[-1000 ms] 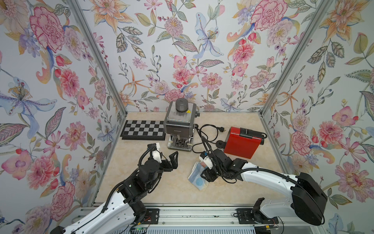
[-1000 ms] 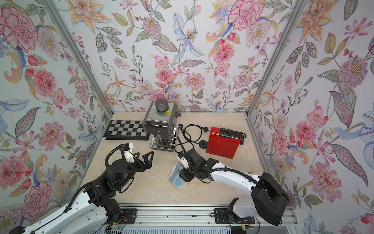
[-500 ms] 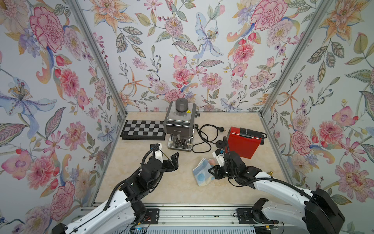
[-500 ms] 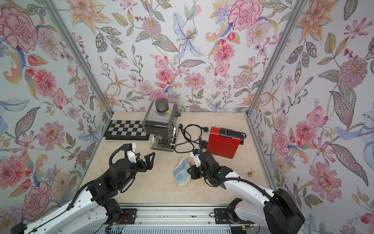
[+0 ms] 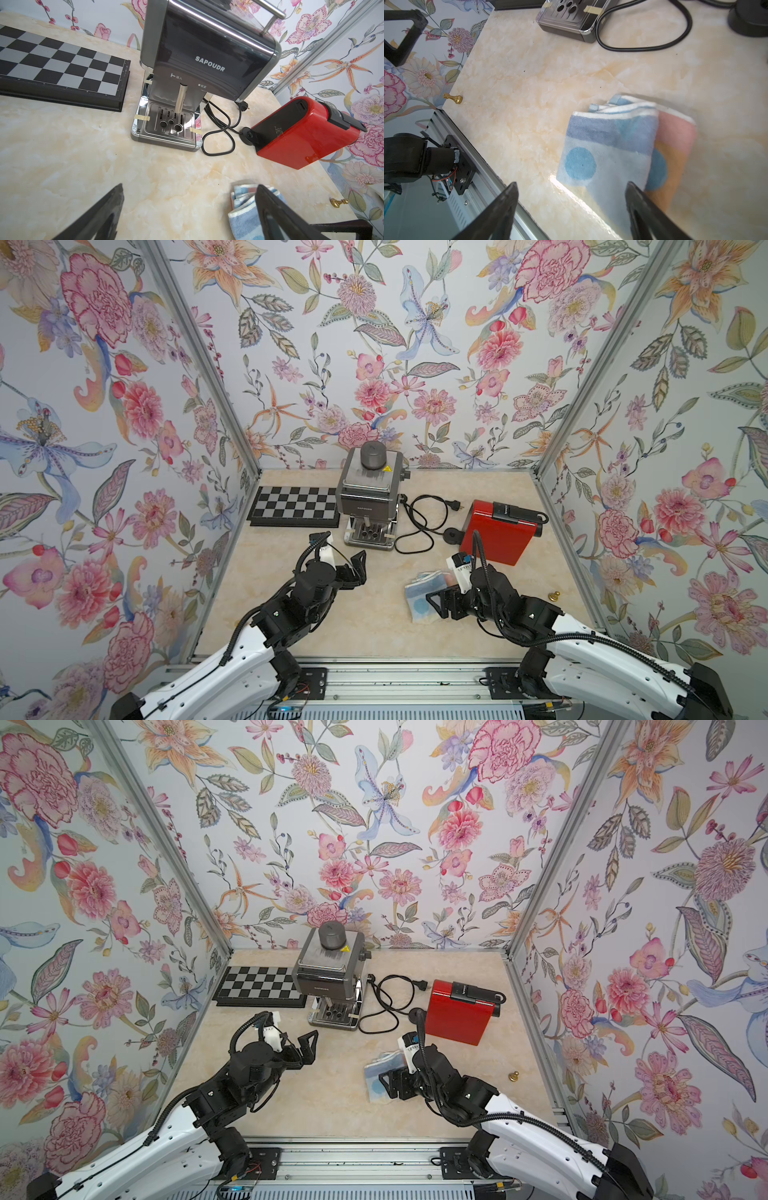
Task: Wipe the surface of a coffee machine
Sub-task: Adjust the cleaning item at the center of the board, then reset both arms
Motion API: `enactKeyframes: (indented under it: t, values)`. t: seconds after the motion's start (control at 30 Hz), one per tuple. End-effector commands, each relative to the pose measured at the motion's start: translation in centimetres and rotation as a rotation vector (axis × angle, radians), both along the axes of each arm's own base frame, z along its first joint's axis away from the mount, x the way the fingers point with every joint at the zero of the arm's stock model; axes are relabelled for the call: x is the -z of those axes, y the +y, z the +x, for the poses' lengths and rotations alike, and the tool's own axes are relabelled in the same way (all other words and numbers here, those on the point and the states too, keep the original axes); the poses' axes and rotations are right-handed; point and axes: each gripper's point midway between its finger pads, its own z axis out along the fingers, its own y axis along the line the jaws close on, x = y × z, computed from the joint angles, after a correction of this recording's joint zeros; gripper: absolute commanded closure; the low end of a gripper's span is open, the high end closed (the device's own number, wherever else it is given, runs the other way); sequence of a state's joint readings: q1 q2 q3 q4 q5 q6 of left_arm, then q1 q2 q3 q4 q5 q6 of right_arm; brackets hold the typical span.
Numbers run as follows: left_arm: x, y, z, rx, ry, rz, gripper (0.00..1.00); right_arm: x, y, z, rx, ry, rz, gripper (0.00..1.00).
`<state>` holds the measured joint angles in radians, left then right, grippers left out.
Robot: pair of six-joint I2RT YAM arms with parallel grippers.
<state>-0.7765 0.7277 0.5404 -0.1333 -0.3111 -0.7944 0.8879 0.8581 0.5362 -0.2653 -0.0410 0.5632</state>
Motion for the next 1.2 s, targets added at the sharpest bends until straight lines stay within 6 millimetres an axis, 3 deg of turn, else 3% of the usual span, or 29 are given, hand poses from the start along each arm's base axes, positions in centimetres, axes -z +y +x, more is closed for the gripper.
enactKeyframes:
  t: [0.0, 0.03, 0.1, 0.2, 0.4, 0.57, 0.73, 0.97, 1.07, 1.17]
  values:
    - [1.0, 1.1, 0.8, -0.056, 0.009, -0.021, 0.01, -0.5, -0.5, 0.4, 0.012, -0.045, -0.089, 0.16]
    - [1.5, 1.4, 1.1, -0.064, 0.016, -0.02, 0.01, -0.9, -0.3, 0.4, 0.003, -0.055, -0.089, 0.14]
    - [2.5, 2.3, 1.8, -0.101, 0.032, -0.021, 0.01, -1.6, 0.3, 0.4, -0.021, -0.075, -0.088, 0.02]
    - [3.4, 4.3, 3.0, -0.187, 0.038, -0.021, 0.01, -1.5, 1.2, 0.9, -0.11, -0.115, -0.153, 0.0]
    - [4.7, 11.0, 5.5, -0.505, 0.087, 0.142, 0.01, -0.1, 1.1, 6.0, -0.249, -0.376, -0.484, 0.0]
    - [3.4, 15.2, 7.4, -0.753, 0.073, 0.401, 0.01, -0.7, -1.7, 11.3, -0.16, -0.419, -0.454, 0.0]
    - [2.3, 18.3, 8.7, -0.884, 0.028, 0.541, 0.01, 2.3, -5.9, 15.7, -0.08, -0.368, -0.439, 0.0]
    - [3.3, 21.6, 9.1, -0.945, 0.025, 0.589, 0.01, 3.1, -8.2, 18.3, -0.047, -0.38, -0.366, 0.0]
    - [4.0, 21.7, 9.4, -0.913, -0.021, 0.603, 0.01, 2.9, -10.4, 19.5, 0.027, -0.382, -0.333, 0.0]
    - [3.4, 21.5, 9.8, -0.874, -0.071, 0.61, 0.01, 3.1, -12.4, 20.5, 0.086, -0.384, -0.304, 0.0]
